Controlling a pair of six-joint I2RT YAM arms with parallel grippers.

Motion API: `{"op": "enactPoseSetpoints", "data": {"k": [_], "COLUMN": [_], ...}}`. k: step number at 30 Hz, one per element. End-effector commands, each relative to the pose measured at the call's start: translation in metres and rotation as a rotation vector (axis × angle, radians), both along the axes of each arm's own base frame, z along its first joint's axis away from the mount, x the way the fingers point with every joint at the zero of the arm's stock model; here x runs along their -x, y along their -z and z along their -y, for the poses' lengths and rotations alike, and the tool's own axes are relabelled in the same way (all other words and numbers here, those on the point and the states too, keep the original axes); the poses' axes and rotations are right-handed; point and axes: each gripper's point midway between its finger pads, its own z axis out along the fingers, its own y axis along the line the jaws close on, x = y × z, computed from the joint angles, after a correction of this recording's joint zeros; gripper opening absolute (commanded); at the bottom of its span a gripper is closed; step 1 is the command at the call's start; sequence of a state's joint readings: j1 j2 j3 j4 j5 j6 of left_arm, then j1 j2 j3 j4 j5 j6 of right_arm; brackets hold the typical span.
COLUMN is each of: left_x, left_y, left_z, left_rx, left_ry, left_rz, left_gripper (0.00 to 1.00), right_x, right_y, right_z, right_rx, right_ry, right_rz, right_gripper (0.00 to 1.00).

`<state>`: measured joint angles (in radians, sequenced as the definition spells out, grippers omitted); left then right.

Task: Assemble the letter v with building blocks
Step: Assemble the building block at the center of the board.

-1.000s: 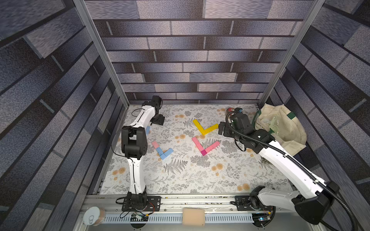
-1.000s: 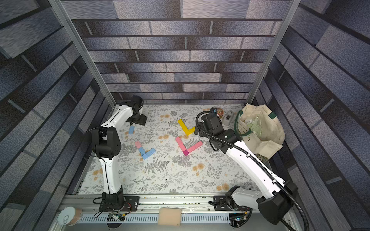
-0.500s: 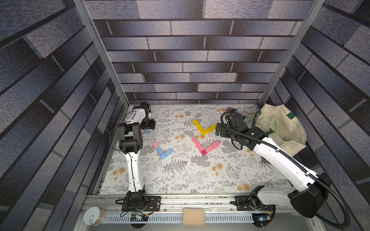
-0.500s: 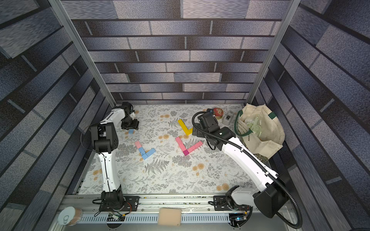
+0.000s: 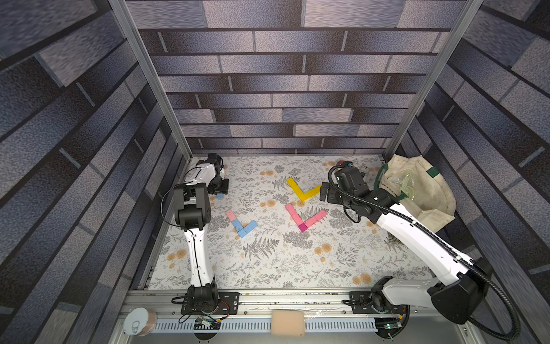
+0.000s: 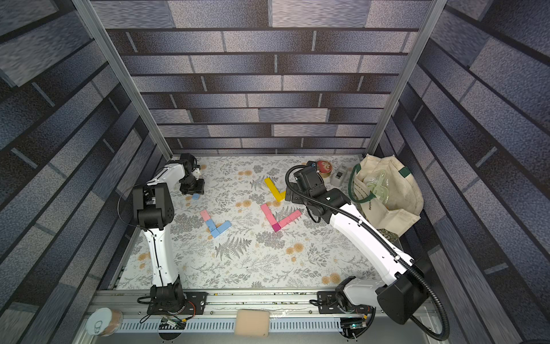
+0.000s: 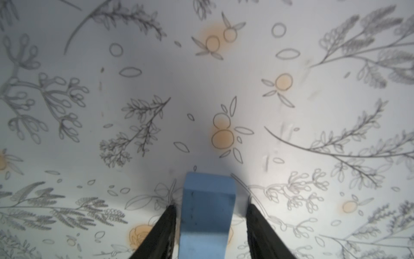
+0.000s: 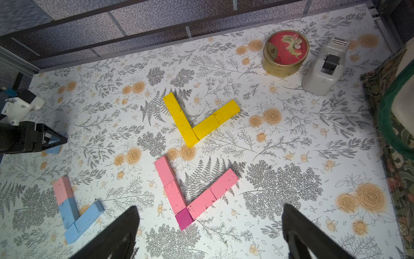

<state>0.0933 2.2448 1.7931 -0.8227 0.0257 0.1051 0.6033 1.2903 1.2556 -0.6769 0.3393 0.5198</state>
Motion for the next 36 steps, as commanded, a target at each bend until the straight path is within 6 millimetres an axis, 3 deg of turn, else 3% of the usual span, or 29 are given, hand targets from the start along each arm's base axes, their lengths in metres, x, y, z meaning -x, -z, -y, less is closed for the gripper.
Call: {"op": "enactPoseSetpoints", "data": {"k": [1,9,12,15,18,22,26,30,36], "left_x": [0.022,0.009,0.002,0.005,0.024,0.052,0.074,0.092,0.113], "left_y": [0.014,0.018,0.004,-0.017,-0.031,-0.026,-0.017,-0.007,0.001], "left_z": [0.001,0.004,0.022,0.064,0.124,0.178,0.211,0.226,0.22], "left_rx": [-0.009,-0.034,-0.016,-0.006,-0.001,-0.026,-0.02,-0.033,-0.056], "left_ry": [0.013,0.025,0.048,0.139,0.29,0.454,0.554,0.632,0.68], "left_rz": [-0.073,-0.062,-0.031,0.012,0.056,0.043,0.004,-0.045,-0.085], "left_gripper": [0.55,0.26,0.18,0.18,0.19,0.19,0.2,0.2,0.21], "right_x": [-0.003,0.007,0.008,0.007,0.006,0.008,0.013,0.018,0.022], "right_y": [-0.008,-0.011,-0.012,-0.013,-0.015,-0.019,-0.021,-0.021,-0.021], "right_z": [-0.002,0.008,0.01,0.009,0.008,0.008,0.013,0.019,0.022], "right_rx": [-0.033,-0.031,-0.025,-0.029,-0.04,-0.048,-0.048,-0.049,-0.051], "right_ry": [0.007,0.02,0.024,0.026,0.026,0.022,0.031,0.041,0.048], "right_rz": [0.006,0.022,0.023,0.026,0.028,0.034,0.044,0.051,0.055], "right_gripper": [1.0,1.0,1.0,1.0,1.0,1.0,1.0,1.0,1.0]}}
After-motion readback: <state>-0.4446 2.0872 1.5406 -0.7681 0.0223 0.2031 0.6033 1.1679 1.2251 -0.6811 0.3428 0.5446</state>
